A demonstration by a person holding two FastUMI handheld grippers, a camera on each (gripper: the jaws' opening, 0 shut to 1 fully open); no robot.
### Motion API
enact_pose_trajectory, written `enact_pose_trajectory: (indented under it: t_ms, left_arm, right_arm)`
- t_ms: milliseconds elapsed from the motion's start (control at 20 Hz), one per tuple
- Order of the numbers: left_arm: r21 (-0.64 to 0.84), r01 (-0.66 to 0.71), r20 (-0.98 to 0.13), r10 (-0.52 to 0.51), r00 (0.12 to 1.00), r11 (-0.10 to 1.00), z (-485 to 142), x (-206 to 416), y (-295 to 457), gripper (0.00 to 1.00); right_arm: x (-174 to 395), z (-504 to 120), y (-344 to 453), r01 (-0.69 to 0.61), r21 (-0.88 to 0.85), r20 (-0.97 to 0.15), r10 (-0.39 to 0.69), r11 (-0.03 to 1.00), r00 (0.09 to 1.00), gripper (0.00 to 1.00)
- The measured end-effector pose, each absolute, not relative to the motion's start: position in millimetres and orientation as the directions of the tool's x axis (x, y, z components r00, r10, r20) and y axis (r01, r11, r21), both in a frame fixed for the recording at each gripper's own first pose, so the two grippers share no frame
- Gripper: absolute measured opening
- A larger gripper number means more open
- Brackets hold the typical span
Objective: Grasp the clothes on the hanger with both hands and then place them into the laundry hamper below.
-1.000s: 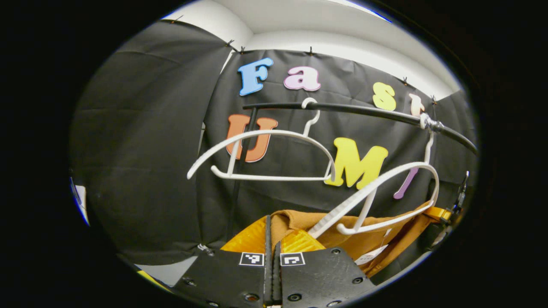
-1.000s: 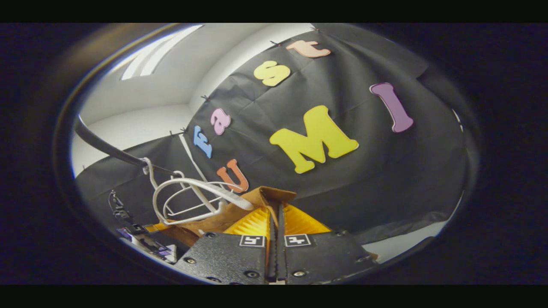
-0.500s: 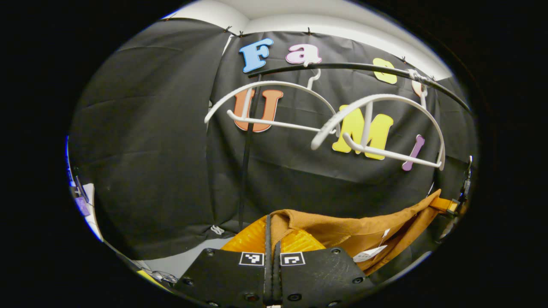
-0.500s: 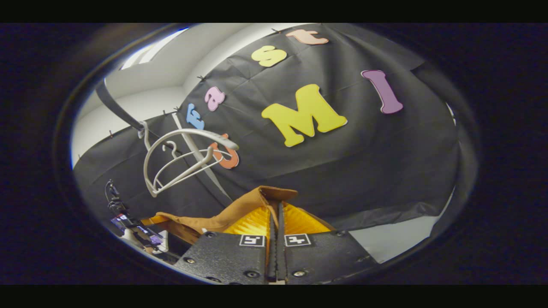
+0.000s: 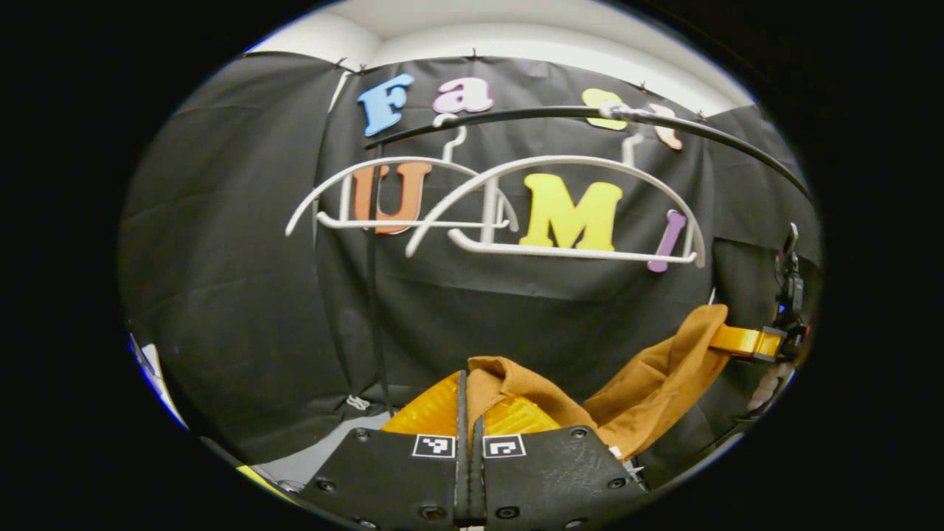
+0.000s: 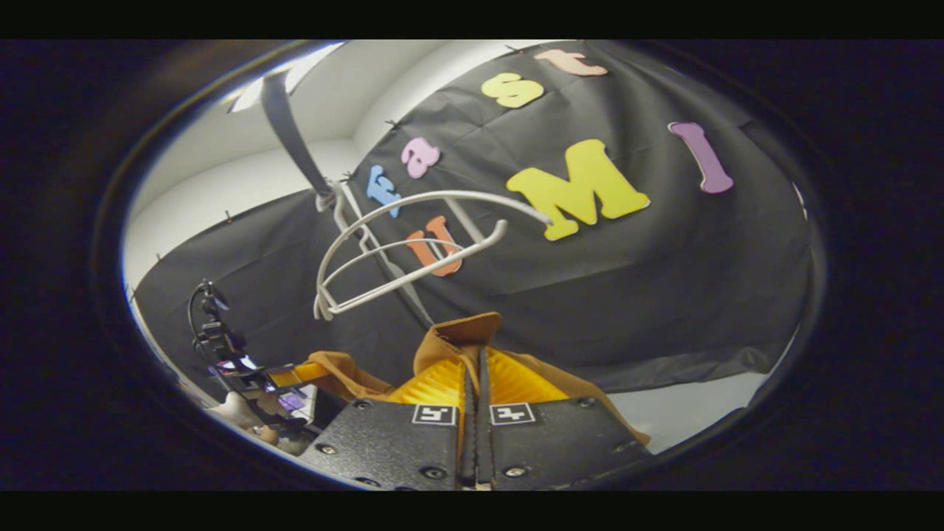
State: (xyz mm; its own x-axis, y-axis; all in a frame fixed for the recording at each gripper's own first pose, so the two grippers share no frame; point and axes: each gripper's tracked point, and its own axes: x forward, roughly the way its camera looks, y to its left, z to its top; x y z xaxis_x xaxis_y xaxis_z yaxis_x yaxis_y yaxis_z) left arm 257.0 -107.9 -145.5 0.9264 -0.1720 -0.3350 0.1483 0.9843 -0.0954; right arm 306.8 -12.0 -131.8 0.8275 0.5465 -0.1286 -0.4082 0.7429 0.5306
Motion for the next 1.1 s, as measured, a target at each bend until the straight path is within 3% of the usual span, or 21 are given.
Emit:
enact_pose_trajectory:
  t_ms: [100, 150, 500, 900, 1100]
  left_arm:
    - [-0.063, 0.205, -0.337, -0.214, 0.917, 0.977, -139.8, 251.1, -123.0, 0.04]
    - [-0.062, 0.238, -0.333, -0.245, 0.911, 0.969, -138.1, 244.1, -130.2, 0.0]
    - [-0.119, 0.403, -0.339, -0.419, 0.843, 0.907, -150.3, 223.4, -157.8, 0.0]
    - [-0.176, 0.498, -0.469, -0.517, 0.716, 0.849, -271.8, 182.2, -171.4, 0.0]
    - [-0.201, 0.475, -0.56, -0.498, 0.662, 0.857, -330.7, 165.8, -165.7, 0.0]
  right_arm:
    - [292.1, -120.5, 13.4, -0.442, 0.521, -0.117, 0.574, 0.73, 0.811, 0.04]
    - [286.9, -116.2, 24.1, -0.453, 0.514, -0.113, 0.581, 0.729, 0.806, 0.04]
    - [248.4, -134.1, 97.2, -0.479, 0.436, -0.191, 0.599, 0.762, 0.778, 0.03]
    - [220.0, -265.5, 106.2, -0.289, 0.438, -0.436, 0.483, 0.851, 0.759, 0.04]
    - [200.2, -330.2, 98.8, -0.184, 0.444, -0.545, 0.427, 0.877, 0.721, 0.04]
